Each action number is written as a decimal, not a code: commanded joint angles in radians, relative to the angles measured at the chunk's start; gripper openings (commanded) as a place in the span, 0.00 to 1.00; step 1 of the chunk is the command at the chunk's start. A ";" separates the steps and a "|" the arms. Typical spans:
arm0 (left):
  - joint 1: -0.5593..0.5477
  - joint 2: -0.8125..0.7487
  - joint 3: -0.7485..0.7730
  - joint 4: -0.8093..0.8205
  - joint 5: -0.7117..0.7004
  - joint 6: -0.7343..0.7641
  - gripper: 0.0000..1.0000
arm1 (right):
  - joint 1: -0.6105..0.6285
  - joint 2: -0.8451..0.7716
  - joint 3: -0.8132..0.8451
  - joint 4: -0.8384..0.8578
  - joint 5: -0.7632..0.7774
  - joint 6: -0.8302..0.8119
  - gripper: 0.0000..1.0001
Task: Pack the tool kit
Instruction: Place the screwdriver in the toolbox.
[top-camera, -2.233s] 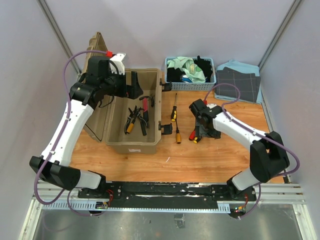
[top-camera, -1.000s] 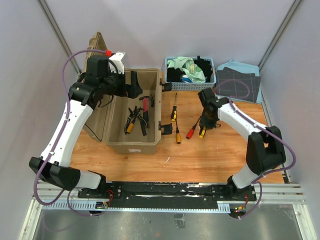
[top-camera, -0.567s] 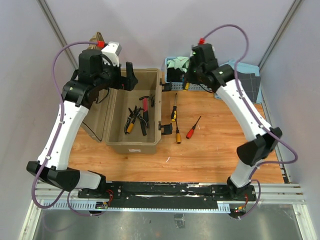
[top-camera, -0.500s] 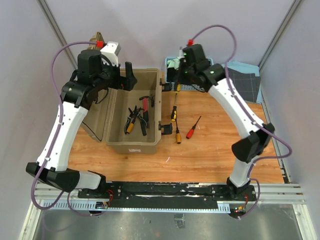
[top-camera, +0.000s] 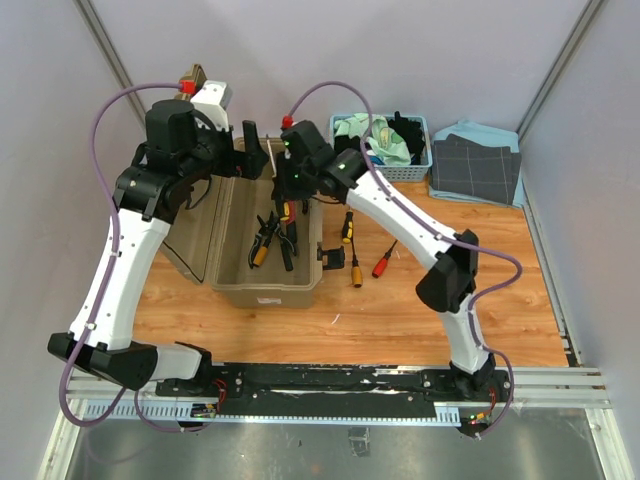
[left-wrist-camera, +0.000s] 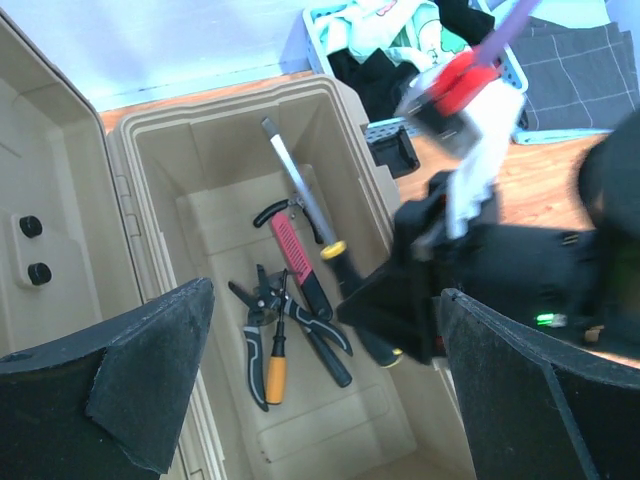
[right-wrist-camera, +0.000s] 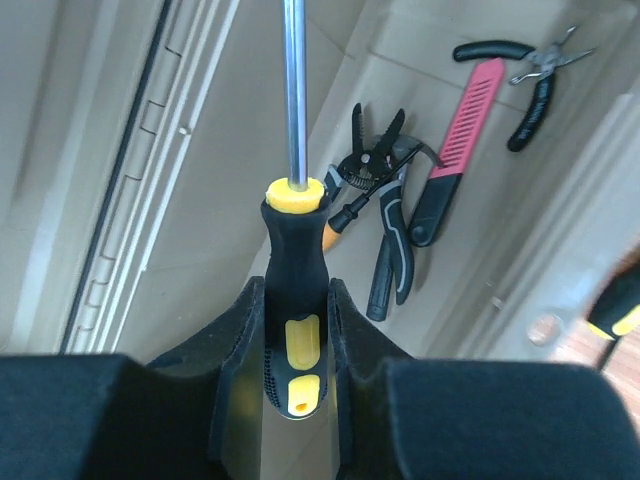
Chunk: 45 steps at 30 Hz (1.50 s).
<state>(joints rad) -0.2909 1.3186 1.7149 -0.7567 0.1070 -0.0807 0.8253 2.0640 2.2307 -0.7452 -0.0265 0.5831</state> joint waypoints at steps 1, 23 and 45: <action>0.007 -0.015 0.030 0.039 0.011 -0.014 0.99 | 0.046 0.116 0.060 0.027 0.008 0.006 0.01; 0.030 -0.045 0.017 0.051 0.024 -0.047 0.99 | 0.065 0.347 -0.016 0.079 0.087 0.133 0.01; 0.042 -0.085 -0.011 0.065 0.003 -0.047 0.99 | 0.047 0.201 -0.045 0.121 0.114 -0.071 0.67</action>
<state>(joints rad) -0.2554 1.2655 1.7138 -0.7338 0.1272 -0.1253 0.8818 2.4145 2.1983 -0.6514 0.0174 0.6083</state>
